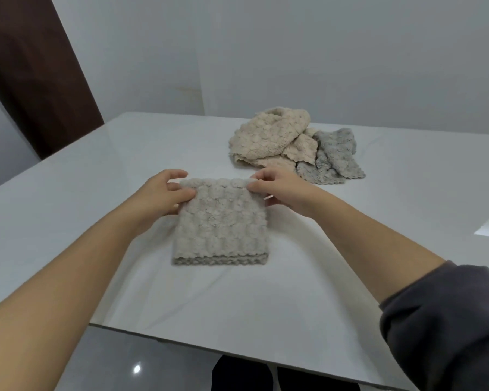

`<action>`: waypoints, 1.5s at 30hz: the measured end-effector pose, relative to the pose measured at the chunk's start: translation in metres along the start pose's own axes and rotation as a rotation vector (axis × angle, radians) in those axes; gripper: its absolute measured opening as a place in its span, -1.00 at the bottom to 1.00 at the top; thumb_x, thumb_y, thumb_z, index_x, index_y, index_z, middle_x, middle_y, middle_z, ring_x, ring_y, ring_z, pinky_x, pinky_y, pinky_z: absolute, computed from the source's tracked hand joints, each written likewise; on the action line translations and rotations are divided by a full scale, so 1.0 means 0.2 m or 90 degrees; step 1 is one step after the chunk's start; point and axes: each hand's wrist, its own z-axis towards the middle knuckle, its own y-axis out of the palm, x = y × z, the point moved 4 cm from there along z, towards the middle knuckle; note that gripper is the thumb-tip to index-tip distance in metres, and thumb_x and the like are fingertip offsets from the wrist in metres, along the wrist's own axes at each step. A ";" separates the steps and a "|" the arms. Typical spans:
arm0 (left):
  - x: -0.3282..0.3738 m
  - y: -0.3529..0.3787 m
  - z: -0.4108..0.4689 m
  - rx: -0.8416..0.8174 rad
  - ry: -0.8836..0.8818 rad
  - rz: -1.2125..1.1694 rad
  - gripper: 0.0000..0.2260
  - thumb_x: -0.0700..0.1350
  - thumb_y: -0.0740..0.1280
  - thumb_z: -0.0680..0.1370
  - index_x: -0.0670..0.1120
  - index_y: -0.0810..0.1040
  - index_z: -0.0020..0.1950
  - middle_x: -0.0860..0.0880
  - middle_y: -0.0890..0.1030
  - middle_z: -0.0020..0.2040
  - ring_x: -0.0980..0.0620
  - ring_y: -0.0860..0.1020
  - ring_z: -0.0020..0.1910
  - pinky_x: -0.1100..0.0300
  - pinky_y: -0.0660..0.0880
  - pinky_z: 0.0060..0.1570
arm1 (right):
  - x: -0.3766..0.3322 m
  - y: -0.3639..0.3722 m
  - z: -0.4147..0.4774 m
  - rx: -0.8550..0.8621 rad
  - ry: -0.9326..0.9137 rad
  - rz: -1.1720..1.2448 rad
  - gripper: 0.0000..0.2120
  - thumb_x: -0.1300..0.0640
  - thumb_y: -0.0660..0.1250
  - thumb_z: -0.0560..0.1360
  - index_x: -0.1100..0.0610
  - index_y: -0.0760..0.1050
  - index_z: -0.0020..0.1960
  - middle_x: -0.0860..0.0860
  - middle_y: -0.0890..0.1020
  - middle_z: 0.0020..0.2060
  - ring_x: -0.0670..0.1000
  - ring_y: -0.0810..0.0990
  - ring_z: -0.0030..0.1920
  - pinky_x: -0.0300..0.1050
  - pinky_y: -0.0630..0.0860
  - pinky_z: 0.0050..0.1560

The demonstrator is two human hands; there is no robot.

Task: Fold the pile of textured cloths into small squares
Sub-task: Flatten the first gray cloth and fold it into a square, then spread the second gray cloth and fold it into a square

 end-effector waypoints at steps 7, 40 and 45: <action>-0.16 -0.27 0.21 0.132 -0.158 0.114 -0.93 -0.19 0.31 0.56 -0.16 0.49 -0.10 -0.17 0.53 -0.10 -0.09 0.49 -0.16 0.09 0.43 -0.09 | -0.06 0.31 0.22 0.039 0.084 0.067 -0.93 0.21 0.39 0.52 0.13 0.49 -0.10 0.02 0.50 -0.35 -0.06 0.49 -0.41 -0.20 0.56 -0.38; -0.48 -1.44 1.36 0.365 -0.025 0.592 -0.71 -0.08 0.08 0.66 -0.17 0.48 0.26 -0.27 0.54 0.21 -0.29 0.46 0.17 -0.08 0.41 0.14 | -0.06 0.76 0.90 -0.009 -0.130 -0.653 -0.49 -0.09 -0.13 0.63 -0.03 -0.01 0.56 -0.01 -0.06 0.59 0.08 -0.19 0.57 0.26 -0.22 0.49; -0.46 -1.44 1.36 0.402 -0.079 0.639 -0.60 -0.03 0.10 0.64 -0.16 0.32 0.44 -0.30 0.41 0.32 -0.33 0.40 0.25 -0.18 0.40 0.22 | -0.05 0.76 0.91 -0.002 -0.132 -0.650 -0.48 -0.11 -0.12 0.63 -0.04 -0.01 0.57 -0.01 -0.06 0.59 0.08 -0.19 0.57 0.26 -0.22 0.49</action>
